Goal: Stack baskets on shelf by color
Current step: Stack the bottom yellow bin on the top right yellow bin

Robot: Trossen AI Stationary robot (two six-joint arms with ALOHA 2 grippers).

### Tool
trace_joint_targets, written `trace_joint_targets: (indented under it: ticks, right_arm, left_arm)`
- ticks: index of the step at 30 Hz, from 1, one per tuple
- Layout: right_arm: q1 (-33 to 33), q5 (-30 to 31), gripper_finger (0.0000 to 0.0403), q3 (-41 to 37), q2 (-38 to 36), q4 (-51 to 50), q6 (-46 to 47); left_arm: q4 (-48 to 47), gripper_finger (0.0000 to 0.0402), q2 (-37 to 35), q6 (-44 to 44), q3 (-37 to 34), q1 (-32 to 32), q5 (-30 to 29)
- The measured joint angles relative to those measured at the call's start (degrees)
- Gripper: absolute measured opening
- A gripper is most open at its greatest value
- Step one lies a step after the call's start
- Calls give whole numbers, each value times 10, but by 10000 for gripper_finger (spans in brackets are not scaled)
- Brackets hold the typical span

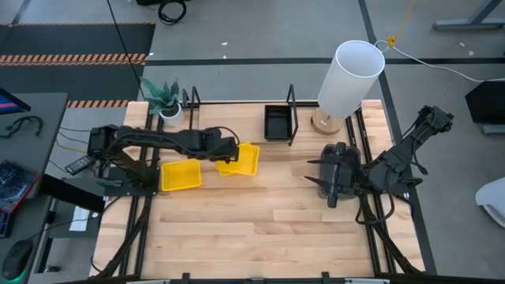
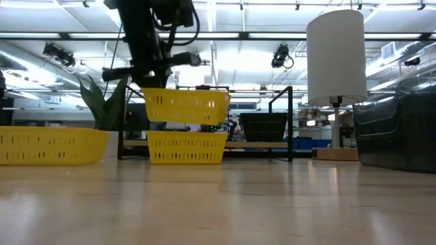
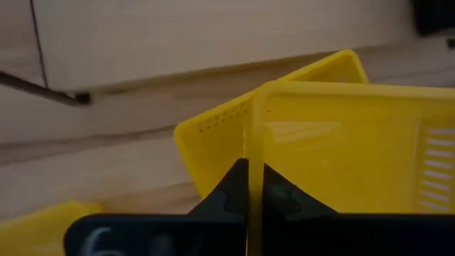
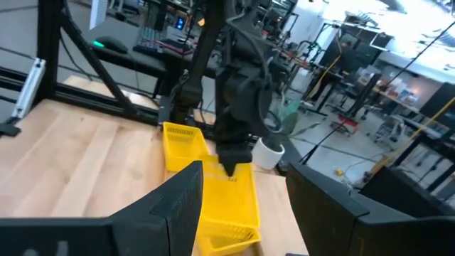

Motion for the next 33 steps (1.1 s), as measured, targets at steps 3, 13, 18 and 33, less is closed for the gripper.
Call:
trace_joint_targets:
  ticks: [3,13,18,33]
  right_arm:
    - [-4,0,207,0,-1,14,-34]
    - [-39,-31,207,0,-3,107,-142]
    - [-72,-29,207,0,-12,106,-149]
    - [-109,-56,184,0,-68,-17,-120]
  left_arm:
    - [40,18,0,-29,-20,-1,0]
    - [84,35,0,-85,-27,-3,-47]
    - [74,27,0,-123,-27,-12,-53]
    - [0,22,0,-264,-27,-39,-22]
